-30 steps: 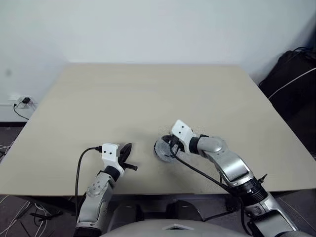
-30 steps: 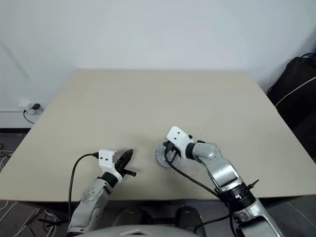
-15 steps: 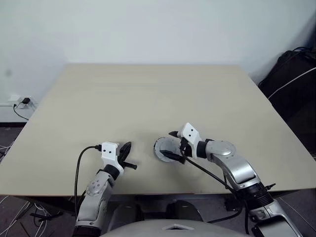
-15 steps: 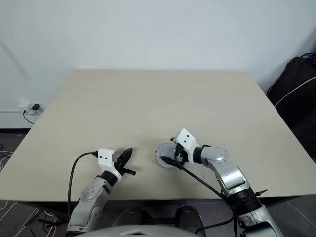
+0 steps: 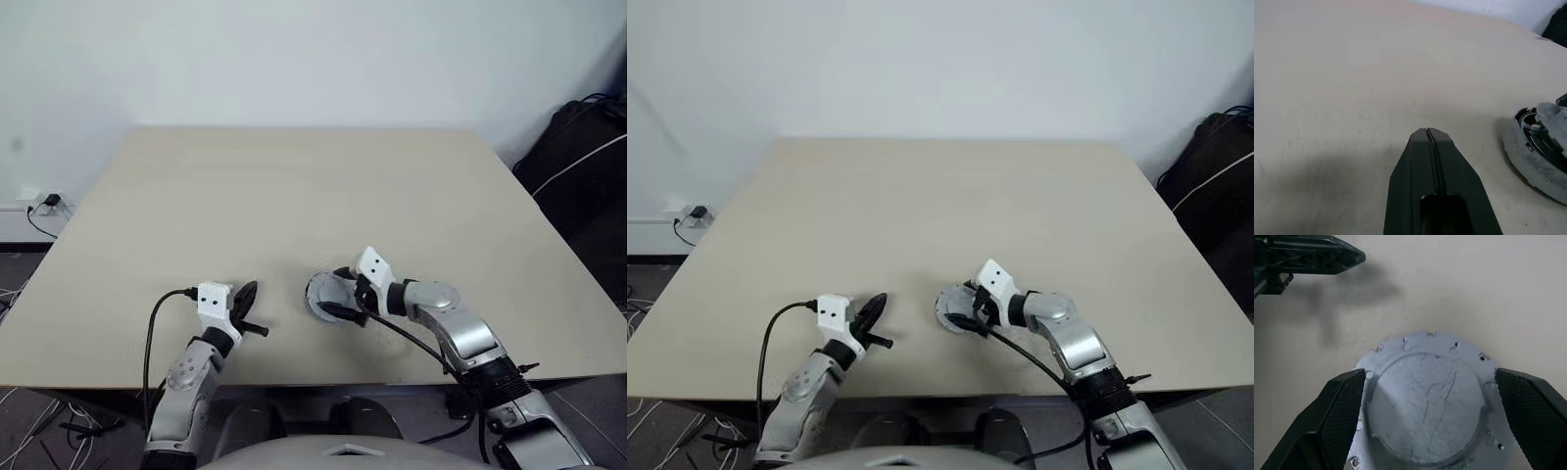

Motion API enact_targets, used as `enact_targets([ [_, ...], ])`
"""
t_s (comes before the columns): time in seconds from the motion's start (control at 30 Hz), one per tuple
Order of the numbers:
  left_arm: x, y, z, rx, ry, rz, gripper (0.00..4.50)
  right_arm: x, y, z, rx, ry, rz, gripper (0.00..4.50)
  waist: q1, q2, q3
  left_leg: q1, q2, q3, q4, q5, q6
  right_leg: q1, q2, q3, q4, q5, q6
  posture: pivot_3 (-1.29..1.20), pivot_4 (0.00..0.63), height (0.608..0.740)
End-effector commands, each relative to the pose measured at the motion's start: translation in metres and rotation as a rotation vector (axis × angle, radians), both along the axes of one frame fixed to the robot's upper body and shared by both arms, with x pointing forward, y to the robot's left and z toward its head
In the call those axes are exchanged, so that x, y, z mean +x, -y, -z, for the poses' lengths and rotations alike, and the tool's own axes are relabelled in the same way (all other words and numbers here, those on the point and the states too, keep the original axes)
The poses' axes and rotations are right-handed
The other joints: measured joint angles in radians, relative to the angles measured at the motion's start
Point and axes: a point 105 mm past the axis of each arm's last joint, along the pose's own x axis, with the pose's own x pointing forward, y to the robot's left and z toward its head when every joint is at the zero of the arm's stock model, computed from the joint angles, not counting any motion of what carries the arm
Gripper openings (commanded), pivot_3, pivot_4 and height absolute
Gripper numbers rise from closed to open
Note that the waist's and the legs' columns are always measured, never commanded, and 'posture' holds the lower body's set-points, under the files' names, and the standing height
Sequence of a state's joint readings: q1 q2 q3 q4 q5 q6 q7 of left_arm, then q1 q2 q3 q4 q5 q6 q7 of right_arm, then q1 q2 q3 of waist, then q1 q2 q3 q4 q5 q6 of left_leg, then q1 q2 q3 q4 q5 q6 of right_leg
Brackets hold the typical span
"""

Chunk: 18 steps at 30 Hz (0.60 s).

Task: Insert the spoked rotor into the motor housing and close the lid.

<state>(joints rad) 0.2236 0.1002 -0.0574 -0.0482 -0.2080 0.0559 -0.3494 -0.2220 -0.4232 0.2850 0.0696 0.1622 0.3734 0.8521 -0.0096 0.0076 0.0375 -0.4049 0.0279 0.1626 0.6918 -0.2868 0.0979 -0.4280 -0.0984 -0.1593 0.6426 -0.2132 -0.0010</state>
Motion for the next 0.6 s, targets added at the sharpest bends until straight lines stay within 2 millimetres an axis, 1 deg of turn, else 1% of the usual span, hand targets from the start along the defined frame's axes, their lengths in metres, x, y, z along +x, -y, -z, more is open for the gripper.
enact_targets([
  [0.03, 0.0047, 0.0001, -0.0186, -0.010, 0.068, -0.006, 0.00, 0.0065, -0.0035, -0.0112, 0.016, 0.048, -0.015, 4.49, 0.000, 0.000, 0.000, 0.000, 0.000, 0.000, 0.000, 0.000, 0.000, 0.000, 0.000, 0.000, 0.000, 0.000, 0.000, 0.00, 0.000, 0.740],
  [0.27, 0.0046, -0.0009, -0.0188, -0.013, 0.068, -0.014, 0.00, 0.0056, -0.0006, -0.0079, 0.003, 0.051, -0.006, 4.49, 0.000, 0.000, 0.000, 0.000, 0.000, 0.000, 0.000, 0.000, 0.000, 0.000, 0.000, 0.000, 0.000, 0.000, 0.000, 0.00, 0.000, 0.740],
  [0.37, 0.0041, -0.0005, -0.0179, -0.015, 0.066, -0.016, 0.00, 0.0068, 0.0010, -0.0085, 0.007, 0.061, 0.010, 3.87, 0.000, 0.000, 0.000, 0.000, 0.000, 0.000, 0.000, 0.000, 0.000, 0.000, 0.000, 0.000, 0.000, 0.000, 0.000, 0.00, 0.000, 0.740],
  [0.4, 0.0041, -0.0002, -0.0178, -0.015, 0.066, -0.016, 0.00, 0.0076, 0.0016, -0.0089, 0.004, 0.070, 0.015, 3.56, 0.000, 0.000, 0.000, 0.000, 0.000, 0.000, 0.000, 0.000, 0.000, 0.000, 0.000, 0.000, 0.000, 0.000, 0.000, 0.00, 0.000, 0.740],
  [0.43, 0.0042, 0.0002, -0.0178, -0.016, 0.066, -0.016, 0.00, 0.0080, 0.0019, -0.0093, 0.003, 0.075, 0.018, 3.15, 0.000, 0.000, 0.000, 0.000, 0.000, 0.000, 0.000, 0.000, 0.000, 0.000, 0.000, 0.000, 0.000, 0.000, 0.000, 0.00, 0.000, 0.740],
  [0.47, 0.0042, 0.0005, -0.0178, -0.017, 0.066, -0.016, 0.00, 0.0083, 0.0021, -0.0099, 0.003, 0.081, 0.021, 2.92, 0.000, 0.000, 0.000, 0.000, 0.000, 0.000, 0.000, 0.000, 0.000, 0.000, 0.000, 0.000, 0.000, 0.000, 0.000, 0.00, 0.000, 0.740],
  [0.6, 0.0041, 0.0017, -0.0177, -0.021, 0.065, -0.015, 0.00, 0.0082, 0.0022, -0.0111, 0.005, 0.089, 0.023, 1.57, -0.001, 0.000, 0.000, 0.000, 0.000, 0.000, 0.000, 0.000, 0.000, 0.000, 0.000, 0.000, 0.000, 0.000, 0.000, 0.00, 0.000, 0.740],
])
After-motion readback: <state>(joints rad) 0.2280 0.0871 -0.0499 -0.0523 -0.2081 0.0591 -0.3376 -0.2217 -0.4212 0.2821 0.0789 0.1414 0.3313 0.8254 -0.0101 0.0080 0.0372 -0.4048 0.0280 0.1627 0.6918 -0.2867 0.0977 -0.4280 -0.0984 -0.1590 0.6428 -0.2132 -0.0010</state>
